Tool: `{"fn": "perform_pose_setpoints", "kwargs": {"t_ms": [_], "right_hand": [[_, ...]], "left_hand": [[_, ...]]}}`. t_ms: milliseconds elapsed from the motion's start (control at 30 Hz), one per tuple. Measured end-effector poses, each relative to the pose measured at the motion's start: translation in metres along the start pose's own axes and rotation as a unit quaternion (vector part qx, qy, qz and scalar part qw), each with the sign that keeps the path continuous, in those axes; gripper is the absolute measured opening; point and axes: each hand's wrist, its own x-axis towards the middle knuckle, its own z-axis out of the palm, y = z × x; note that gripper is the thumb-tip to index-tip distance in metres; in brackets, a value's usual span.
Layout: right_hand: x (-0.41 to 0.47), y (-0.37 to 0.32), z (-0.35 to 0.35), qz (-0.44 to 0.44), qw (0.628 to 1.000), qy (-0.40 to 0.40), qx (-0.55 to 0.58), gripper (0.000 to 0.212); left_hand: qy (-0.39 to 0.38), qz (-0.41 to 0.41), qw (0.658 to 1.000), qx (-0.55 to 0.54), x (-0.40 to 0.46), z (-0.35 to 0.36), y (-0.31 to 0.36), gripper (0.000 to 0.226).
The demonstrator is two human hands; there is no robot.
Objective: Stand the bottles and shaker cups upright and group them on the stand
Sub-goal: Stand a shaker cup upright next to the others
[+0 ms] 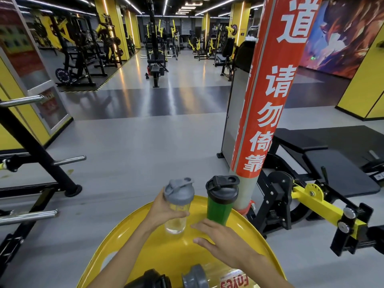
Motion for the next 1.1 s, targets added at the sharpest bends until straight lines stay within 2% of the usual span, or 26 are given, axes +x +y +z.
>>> {"fn": "perform_pose_setpoints", "kwargs": {"t_ms": [233, 333, 733, 867, 1000, 1100], "right_hand": [[-0.001, 0.005, -0.002, 0.004, 1.000, 0.004, -0.010, 0.048], [-0.001, 0.009, 0.000, 0.009, 1.000, 0.000, -0.009, 0.049], [0.001, 0.014, 0.004, 0.006, 1.000, -0.009, -0.024, 0.050], [-0.001, 0.010, -0.001, -0.006, 0.999, -0.007, -0.031, 0.050], [-0.007, 0.008, -0.009, -0.019, 0.999, -0.015, -0.043, 0.050], [-0.019, 0.008, -0.014, -0.024, 0.998, -0.040, -0.050, 0.058]], "left_hand": [[-0.027, -0.015, 0.999, -0.013, -0.002, -0.006, -0.017, 0.090], [-0.036, -0.014, 0.999, -0.003, -0.006, -0.006, -0.017, 0.084], [-0.035, -0.014, 0.999, 0.022, -0.011, 0.000, -0.019, 0.079], [-0.043, -0.028, 0.998, 0.028, -0.018, 0.002, -0.017, 0.087], [-0.044, -0.033, 0.998, 0.044, -0.038, -0.007, -0.012, 0.108], [-0.040, -0.043, 0.997, 0.053, -0.067, -0.019, -0.015, 0.109]]}}
